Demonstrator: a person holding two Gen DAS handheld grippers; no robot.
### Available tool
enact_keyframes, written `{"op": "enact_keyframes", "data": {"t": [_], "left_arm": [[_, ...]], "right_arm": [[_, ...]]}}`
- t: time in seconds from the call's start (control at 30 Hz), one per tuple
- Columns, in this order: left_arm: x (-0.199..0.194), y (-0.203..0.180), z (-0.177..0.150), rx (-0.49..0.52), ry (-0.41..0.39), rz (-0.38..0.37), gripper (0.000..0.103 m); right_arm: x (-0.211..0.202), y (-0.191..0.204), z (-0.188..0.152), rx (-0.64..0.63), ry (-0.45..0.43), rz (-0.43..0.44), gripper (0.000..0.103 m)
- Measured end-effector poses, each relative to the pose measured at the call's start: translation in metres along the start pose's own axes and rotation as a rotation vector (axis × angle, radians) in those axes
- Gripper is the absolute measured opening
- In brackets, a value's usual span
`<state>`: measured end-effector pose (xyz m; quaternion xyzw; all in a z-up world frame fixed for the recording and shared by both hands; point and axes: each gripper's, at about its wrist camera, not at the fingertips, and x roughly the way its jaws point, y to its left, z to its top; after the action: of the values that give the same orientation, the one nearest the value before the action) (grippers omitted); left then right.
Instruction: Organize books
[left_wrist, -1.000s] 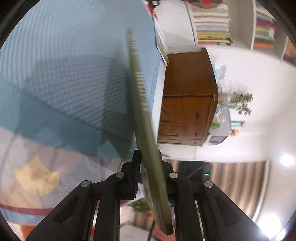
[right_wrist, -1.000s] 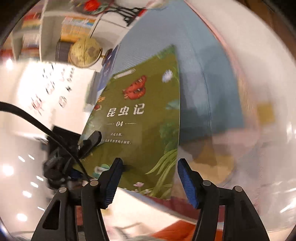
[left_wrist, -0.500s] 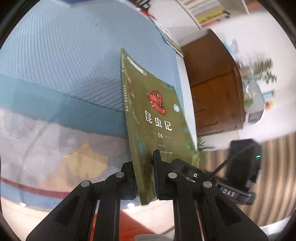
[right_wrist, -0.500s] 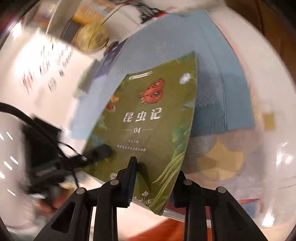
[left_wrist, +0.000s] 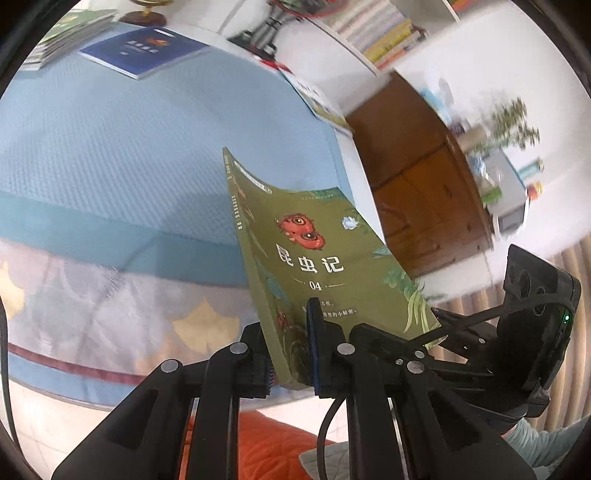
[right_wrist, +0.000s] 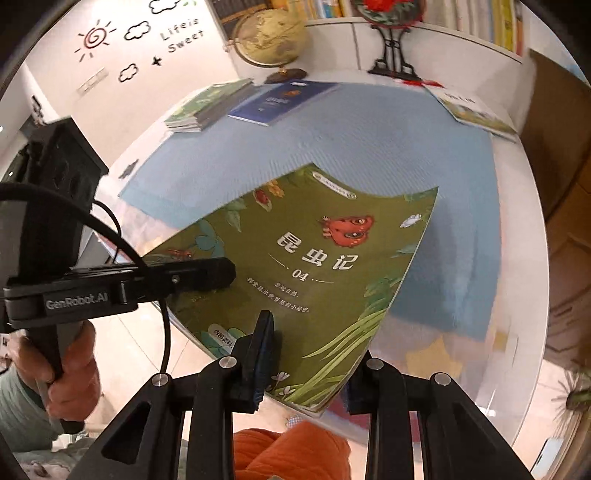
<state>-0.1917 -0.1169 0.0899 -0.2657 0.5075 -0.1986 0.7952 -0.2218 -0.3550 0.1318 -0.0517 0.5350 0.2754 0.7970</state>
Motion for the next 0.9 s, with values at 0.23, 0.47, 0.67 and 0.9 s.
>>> {"op": "enact_keyframes", "data": {"t": [0.23,0.47,0.67,0.9], "left_arm": [[-0.033,0.007,0.028,-0.047,-0.117,0.046,0.012],[-0.091,0.053,0.075,-0.063,-0.230,0.140,0.012],[-0.131,0.135,0.150,-0.053,-0.274,0.210,0.012],[-0.159,0.239,0.242,-0.037,-0.261,0.256,0.011]], "right_arm": [[0.009,0.034,0.049,-0.110,-0.038,0.053,0.029],[0.034,0.091,0.128,-0.226,-0.082,0.114,0.030],[0.087,0.157,0.214,-0.281,-0.134,0.112,0.030],[0.181,0.226,0.327,-0.250,-0.127,0.121,0.030]]}}
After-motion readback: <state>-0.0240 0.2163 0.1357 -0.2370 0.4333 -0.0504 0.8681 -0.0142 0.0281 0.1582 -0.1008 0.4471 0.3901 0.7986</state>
